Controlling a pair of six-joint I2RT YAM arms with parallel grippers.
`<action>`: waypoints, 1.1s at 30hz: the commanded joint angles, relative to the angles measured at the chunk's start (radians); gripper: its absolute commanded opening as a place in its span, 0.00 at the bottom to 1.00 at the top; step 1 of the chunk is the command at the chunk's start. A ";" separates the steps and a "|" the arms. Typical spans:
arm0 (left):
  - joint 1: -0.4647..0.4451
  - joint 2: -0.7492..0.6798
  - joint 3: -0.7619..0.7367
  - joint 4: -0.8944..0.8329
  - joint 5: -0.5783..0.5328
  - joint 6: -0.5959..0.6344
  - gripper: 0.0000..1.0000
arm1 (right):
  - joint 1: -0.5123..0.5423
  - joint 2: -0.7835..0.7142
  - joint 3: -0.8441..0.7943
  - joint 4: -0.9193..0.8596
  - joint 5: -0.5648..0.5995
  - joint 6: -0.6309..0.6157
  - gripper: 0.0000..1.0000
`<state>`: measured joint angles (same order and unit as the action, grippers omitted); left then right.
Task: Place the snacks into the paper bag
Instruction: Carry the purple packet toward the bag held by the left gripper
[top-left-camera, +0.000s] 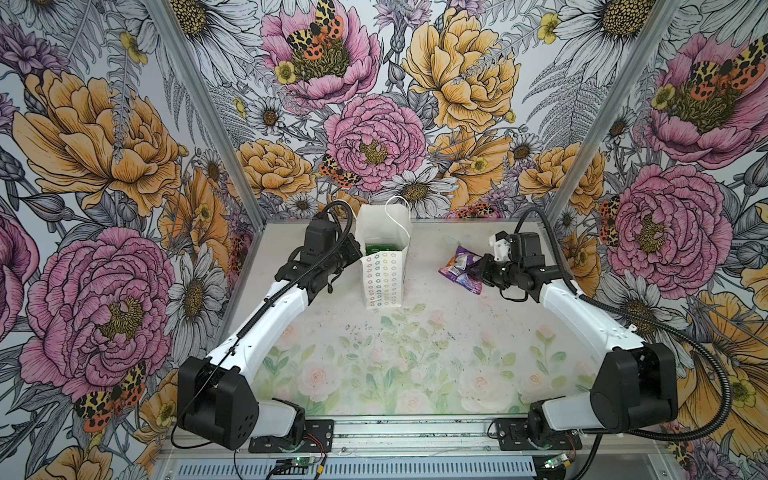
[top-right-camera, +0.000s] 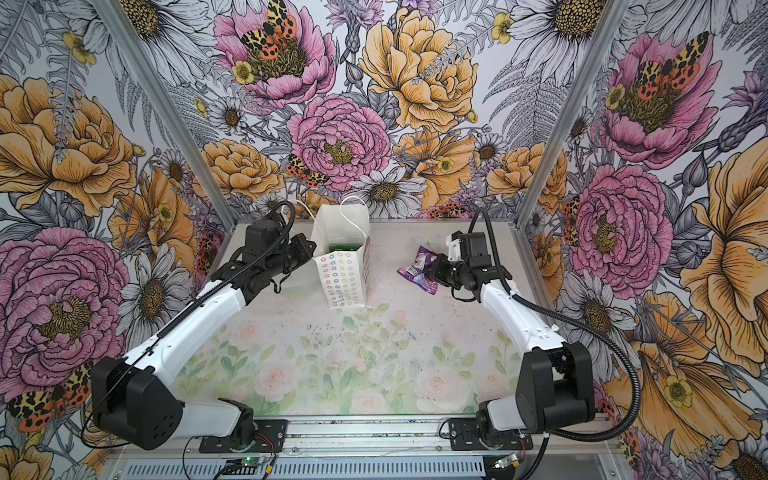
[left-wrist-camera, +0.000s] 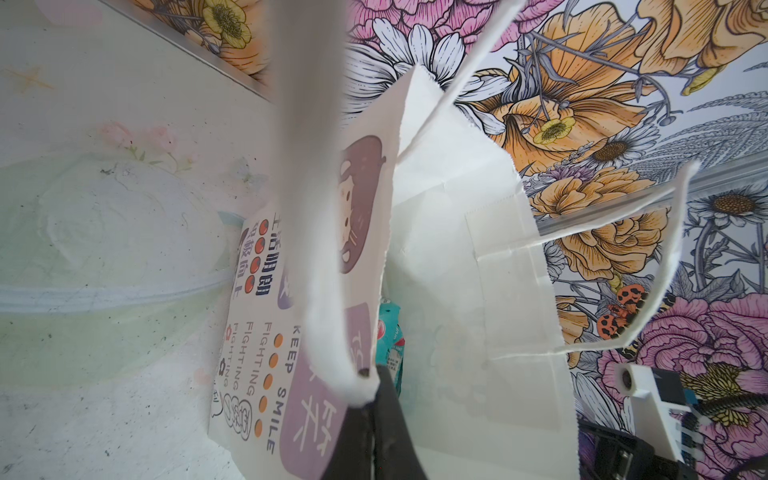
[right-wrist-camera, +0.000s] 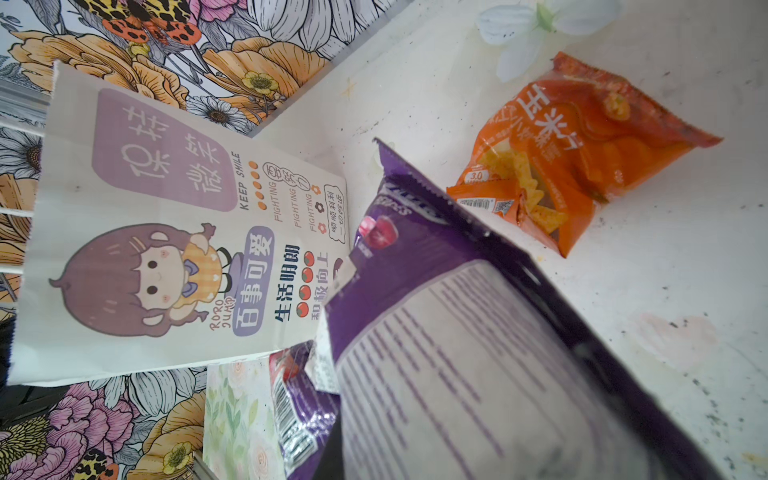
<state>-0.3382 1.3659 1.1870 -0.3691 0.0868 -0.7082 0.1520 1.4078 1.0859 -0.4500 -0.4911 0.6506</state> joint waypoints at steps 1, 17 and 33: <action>-0.011 0.007 0.017 -0.010 0.020 -0.004 0.00 | 0.011 -0.042 0.044 0.050 -0.021 -0.036 0.00; -0.012 -0.004 0.009 -0.011 0.014 -0.004 0.00 | 0.133 -0.077 0.124 0.050 0.044 -0.165 0.00; -0.012 0.004 0.015 -0.010 0.021 -0.003 0.00 | 0.286 -0.154 0.155 0.066 0.194 -0.374 0.00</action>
<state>-0.3382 1.3659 1.1870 -0.3691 0.0868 -0.7082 0.4206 1.3006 1.1942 -0.4503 -0.3428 0.3477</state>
